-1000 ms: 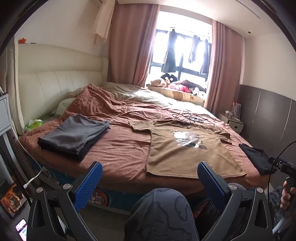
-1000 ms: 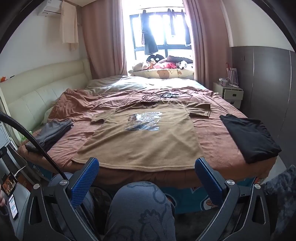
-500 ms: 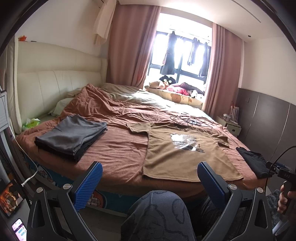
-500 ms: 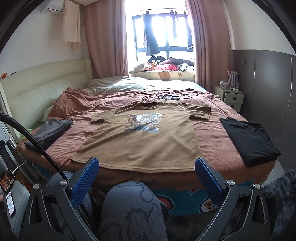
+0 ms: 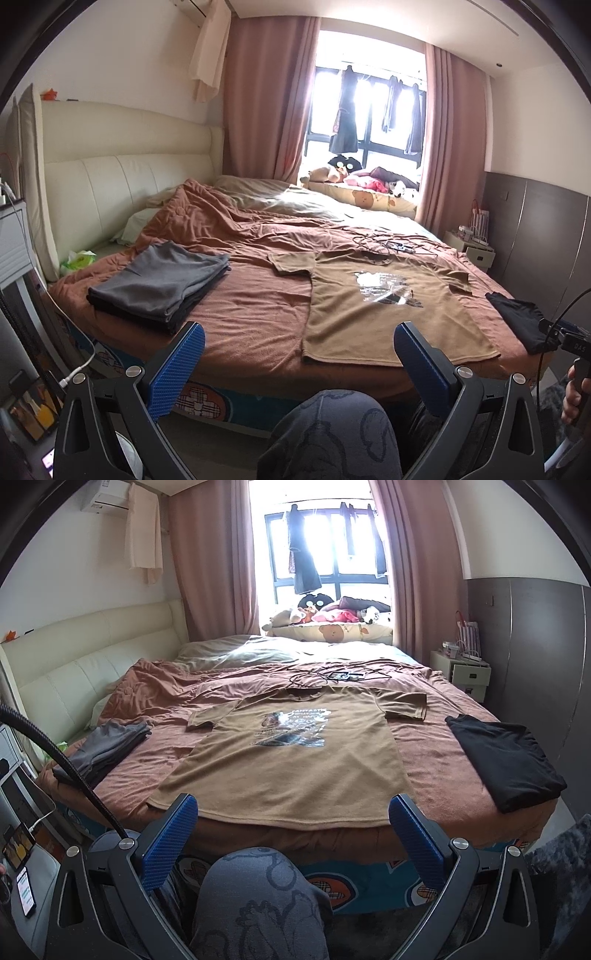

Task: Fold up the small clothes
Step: 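Move both tools toward the brown T-shirt lying flat on the bed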

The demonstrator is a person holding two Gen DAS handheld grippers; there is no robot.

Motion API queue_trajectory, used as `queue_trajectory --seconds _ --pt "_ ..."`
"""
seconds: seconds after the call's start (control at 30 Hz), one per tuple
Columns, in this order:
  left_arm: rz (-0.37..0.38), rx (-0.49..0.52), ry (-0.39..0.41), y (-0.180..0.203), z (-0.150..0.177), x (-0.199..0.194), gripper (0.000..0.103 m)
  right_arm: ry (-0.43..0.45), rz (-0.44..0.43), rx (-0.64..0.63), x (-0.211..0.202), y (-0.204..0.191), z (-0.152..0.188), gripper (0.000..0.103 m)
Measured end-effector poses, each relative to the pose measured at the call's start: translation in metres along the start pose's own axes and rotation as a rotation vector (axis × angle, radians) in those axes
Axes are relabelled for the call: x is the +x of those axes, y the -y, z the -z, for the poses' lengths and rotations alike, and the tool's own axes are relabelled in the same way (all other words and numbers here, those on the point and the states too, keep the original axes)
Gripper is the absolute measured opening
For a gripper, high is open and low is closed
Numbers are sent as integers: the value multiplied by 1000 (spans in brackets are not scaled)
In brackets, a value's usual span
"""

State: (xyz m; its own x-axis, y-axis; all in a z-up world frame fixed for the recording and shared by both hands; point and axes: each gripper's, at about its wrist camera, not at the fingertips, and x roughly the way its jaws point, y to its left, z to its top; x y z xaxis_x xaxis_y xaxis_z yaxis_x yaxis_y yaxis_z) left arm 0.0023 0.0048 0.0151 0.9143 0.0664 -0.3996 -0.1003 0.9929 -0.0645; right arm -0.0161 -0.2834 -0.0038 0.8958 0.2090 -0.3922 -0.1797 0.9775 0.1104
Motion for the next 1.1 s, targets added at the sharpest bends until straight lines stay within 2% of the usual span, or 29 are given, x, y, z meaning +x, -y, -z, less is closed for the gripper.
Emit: queue_trajectory --seconds 0.4,0.77,0.87,0.97,1.1 --pt "-14 -71 -13 -8 -1 9 103 -5 -12 -3 17 -1 -10 103" --pt "-62 -58 -9 -9 -12 40 103 11 -39 -7 55 1 -27 103" --pt "-55 -66 -5 -8 -13 50 103 11 -42 -9 69 -1 -30 103" --pt "-16 -72 -17 -7 -13 61 103 -2 -57 -6 81 -3 -31 103" --pt "-25 -55 -45 -3 -15 74 103 -23 -69 -30 99 -8 -39 103"
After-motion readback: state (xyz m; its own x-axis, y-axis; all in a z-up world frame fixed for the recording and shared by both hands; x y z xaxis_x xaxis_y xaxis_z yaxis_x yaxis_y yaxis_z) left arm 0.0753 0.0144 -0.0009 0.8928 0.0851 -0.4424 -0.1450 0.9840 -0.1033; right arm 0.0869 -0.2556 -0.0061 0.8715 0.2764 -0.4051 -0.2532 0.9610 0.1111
